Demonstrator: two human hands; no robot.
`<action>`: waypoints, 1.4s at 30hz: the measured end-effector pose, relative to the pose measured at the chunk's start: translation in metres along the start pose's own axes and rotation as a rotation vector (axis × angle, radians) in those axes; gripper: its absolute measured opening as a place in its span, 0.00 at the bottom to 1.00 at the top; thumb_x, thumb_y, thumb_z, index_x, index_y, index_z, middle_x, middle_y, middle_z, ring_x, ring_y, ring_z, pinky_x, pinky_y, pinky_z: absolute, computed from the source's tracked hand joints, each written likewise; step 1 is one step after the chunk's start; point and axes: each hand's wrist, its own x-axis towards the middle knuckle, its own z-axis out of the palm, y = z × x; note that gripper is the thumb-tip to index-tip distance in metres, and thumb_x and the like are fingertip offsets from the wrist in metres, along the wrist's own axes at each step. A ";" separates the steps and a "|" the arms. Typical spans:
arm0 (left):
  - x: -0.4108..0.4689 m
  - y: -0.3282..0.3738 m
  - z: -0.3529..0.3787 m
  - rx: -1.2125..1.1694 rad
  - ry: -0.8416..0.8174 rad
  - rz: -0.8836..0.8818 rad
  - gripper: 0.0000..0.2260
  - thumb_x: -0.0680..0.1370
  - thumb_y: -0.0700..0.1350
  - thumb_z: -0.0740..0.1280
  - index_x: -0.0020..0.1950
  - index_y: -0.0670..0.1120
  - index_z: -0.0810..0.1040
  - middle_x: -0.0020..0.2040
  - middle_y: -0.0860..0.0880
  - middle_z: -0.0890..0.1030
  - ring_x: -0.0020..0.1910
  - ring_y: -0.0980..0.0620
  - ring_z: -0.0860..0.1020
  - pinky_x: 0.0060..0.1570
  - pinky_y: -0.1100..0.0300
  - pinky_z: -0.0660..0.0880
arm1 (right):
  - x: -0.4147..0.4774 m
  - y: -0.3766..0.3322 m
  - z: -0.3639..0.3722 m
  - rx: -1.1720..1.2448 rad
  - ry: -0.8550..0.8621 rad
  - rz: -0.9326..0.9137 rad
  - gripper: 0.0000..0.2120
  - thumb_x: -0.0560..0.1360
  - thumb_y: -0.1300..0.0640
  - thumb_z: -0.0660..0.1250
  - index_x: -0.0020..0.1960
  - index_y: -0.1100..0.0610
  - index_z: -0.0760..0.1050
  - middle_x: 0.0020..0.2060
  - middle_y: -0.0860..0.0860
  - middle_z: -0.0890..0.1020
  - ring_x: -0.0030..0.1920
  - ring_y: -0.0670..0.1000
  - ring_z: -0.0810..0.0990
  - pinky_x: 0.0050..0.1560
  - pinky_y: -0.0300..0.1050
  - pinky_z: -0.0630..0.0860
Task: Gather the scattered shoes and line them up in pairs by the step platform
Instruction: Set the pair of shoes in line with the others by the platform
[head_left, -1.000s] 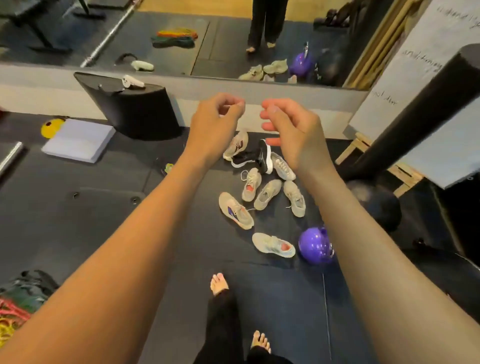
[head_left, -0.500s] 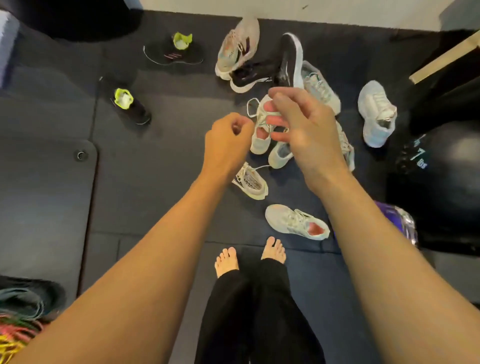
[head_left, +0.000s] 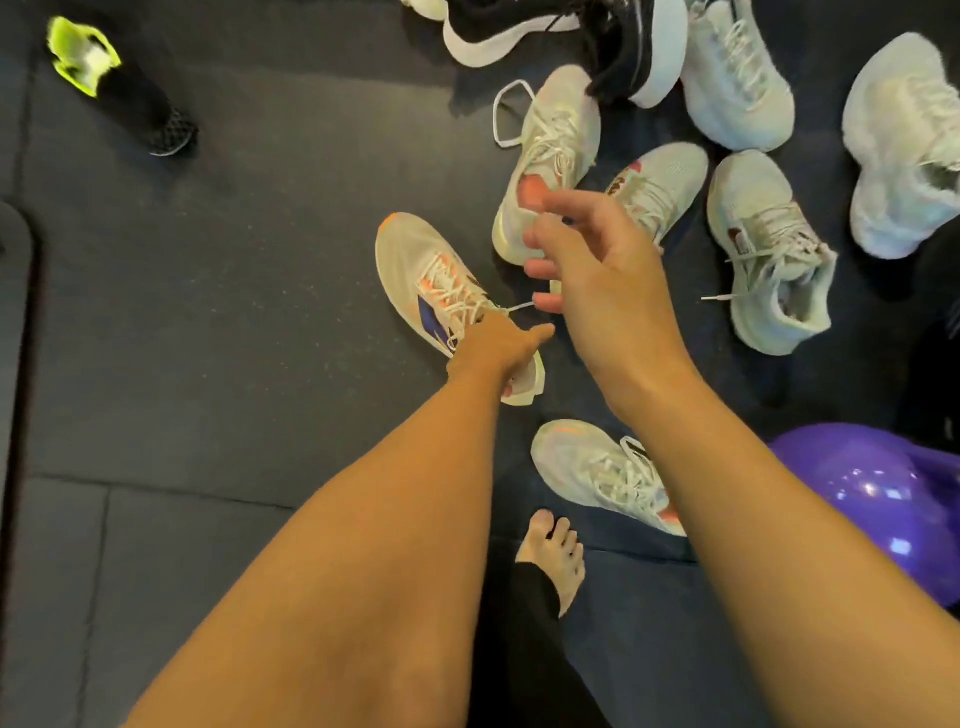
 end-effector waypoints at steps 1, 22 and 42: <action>0.006 -0.003 0.003 0.033 0.016 0.010 0.21 0.76 0.52 0.65 0.65 0.42 0.72 0.61 0.40 0.77 0.56 0.38 0.79 0.56 0.45 0.77 | 0.002 0.003 0.001 0.007 -0.006 0.012 0.15 0.78 0.50 0.62 0.64 0.48 0.72 0.57 0.48 0.79 0.57 0.48 0.78 0.58 0.54 0.77; -0.139 0.048 -0.236 -0.494 0.143 0.305 0.10 0.72 0.48 0.73 0.48 0.44 0.82 0.43 0.49 0.82 0.40 0.53 0.79 0.34 0.68 0.73 | 0.022 -0.180 0.041 -0.259 0.001 -0.106 0.14 0.77 0.55 0.62 0.62 0.49 0.74 0.46 0.39 0.75 0.50 0.44 0.76 0.47 0.38 0.70; 0.020 0.105 -0.379 0.275 0.620 0.502 0.14 0.75 0.49 0.66 0.60 0.52 0.71 0.55 0.46 0.78 0.53 0.41 0.76 0.43 0.52 0.68 | 0.265 -0.217 0.152 -0.472 -0.015 -0.056 0.18 0.78 0.57 0.61 0.68 0.54 0.69 0.63 0.52 0.76 0.62 0.53 0.74 0.57 0.45 0.68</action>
